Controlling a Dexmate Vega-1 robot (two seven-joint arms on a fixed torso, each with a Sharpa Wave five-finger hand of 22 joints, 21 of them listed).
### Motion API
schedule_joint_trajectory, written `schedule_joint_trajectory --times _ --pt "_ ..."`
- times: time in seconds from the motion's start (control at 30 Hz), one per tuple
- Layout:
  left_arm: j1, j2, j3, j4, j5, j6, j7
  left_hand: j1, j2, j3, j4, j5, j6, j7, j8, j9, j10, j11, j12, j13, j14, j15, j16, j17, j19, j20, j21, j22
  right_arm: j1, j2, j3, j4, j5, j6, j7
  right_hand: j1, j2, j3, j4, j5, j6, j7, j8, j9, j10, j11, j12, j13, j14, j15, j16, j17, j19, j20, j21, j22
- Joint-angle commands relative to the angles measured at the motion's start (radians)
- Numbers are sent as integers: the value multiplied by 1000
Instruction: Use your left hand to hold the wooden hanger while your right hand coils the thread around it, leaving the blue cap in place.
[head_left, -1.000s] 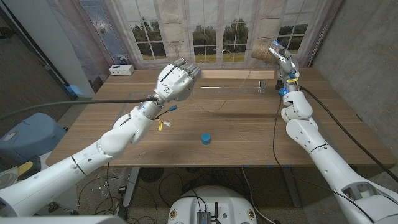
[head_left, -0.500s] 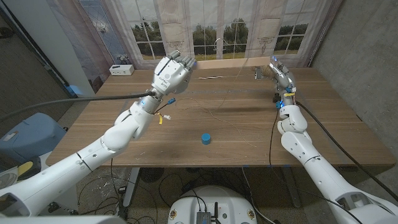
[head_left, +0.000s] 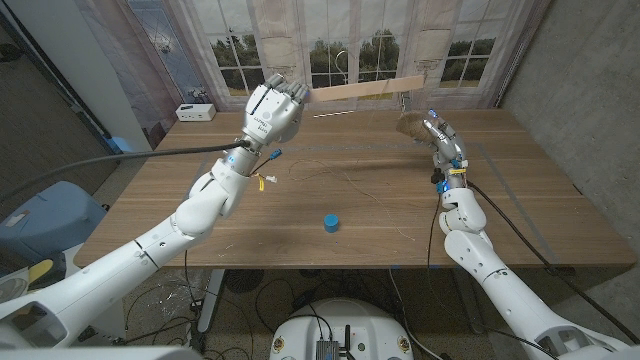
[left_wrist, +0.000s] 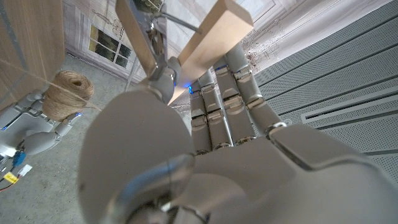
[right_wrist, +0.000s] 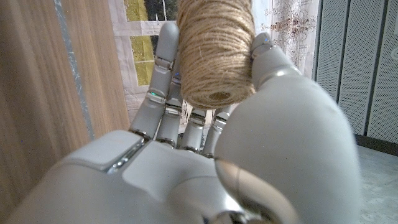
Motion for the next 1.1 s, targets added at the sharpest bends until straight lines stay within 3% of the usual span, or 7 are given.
schedule_joint_trajectory --times 0.03,0.77,1.1 --pt "-21 -34 15 34 -21 68 -20 52 89 18 12 6 93 -86 4 167 116 -109 8 99 200 -248 1 2 -4 -108 6 4 -42 23 -14 15 -1 53 27 238 245 11 10 5 62 54 -2 6 80 33 4 55 342 -347 -3 5 -69 -152 11 -2" --pt "-11 -23 17 39 -47 149 -67 49 90 21 11 6 95 -86 2 168 119 -108 3 103 203 -248 -6 6 -6 -106 12 4 -128 79 4 29 68 179 108 238 244 11 10 5 66 53 -6 7 84 31 3 58 347 -347 -10 13 -80 -152 32 -13" --pt "-30 -19 36 41 -34 149 -111 47 91 23 11 6 96 -86 2 169 122 -107 0 103 204 -248 -9 8 -8 -107 15 3 -154 11 -5 -10 135 166 309 238 244 11 10 6 68 51 -7 8 82 31 2 61 349 -347 -13 16 -84 -153 40 -17"
